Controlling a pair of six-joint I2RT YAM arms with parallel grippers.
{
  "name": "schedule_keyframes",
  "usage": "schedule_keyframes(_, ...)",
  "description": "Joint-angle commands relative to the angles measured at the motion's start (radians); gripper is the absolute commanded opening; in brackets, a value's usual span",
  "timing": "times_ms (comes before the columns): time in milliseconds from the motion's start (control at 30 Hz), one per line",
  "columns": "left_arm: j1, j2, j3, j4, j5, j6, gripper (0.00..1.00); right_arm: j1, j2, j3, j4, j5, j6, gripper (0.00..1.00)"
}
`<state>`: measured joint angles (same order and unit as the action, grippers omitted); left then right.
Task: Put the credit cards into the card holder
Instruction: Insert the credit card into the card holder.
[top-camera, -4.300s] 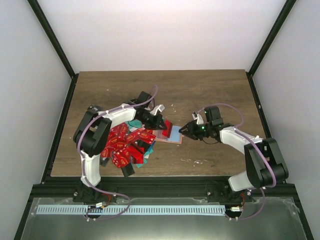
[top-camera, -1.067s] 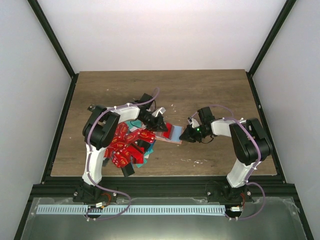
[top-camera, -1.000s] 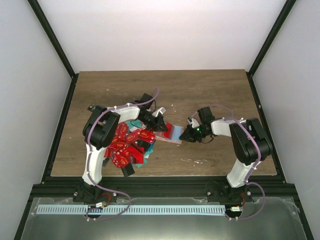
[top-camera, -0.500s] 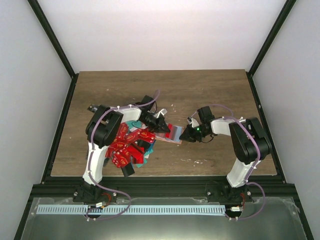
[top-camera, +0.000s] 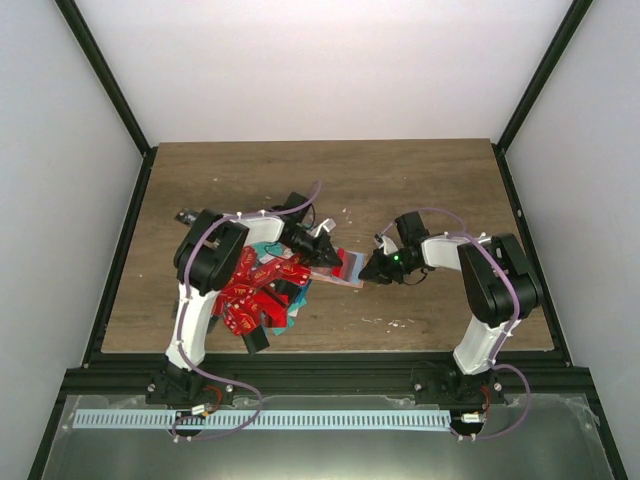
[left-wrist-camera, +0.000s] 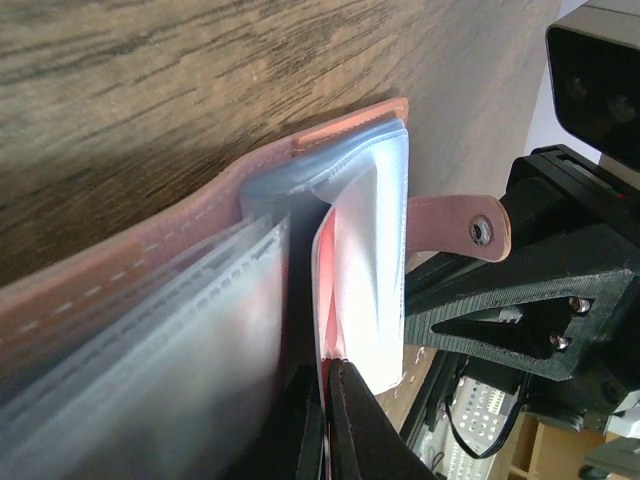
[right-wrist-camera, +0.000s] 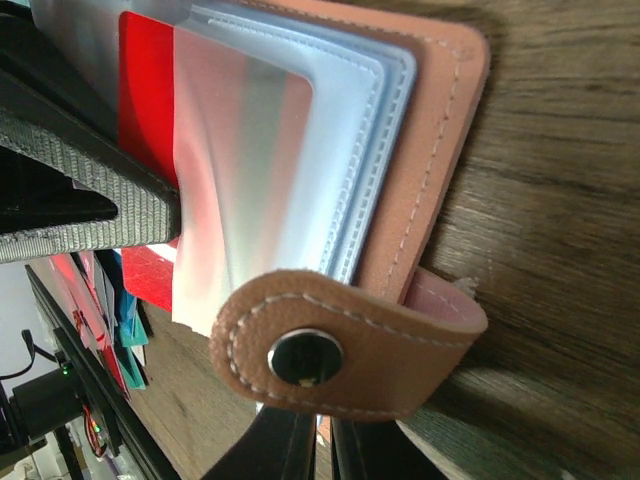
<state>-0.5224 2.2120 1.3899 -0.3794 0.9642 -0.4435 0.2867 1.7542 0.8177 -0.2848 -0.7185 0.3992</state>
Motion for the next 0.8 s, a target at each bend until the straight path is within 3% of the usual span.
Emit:
schedule_keyframes(0, -0.021, 0.060, 0.004, -0.014, -0.048, -0.006, 0.04, -0.008, 0.019, 0.008, -0.022, 0.128, -0.028, 0.08)
schedule_keyframes(467, -0.029, 0.075, 0.019, 0.008, -0.046, -0.045, 0.04, -0.009, -0.045, 0.006, -0.043, 0.203, -0.019, 0.08)
schedule_keyframes(767, -0.038, 0.089, 0.042, 0.008, -0.049, -0.055, 0.04, -0.009, 0.011, -0.001, -0.007, 0.173, -0.014, 0.07)
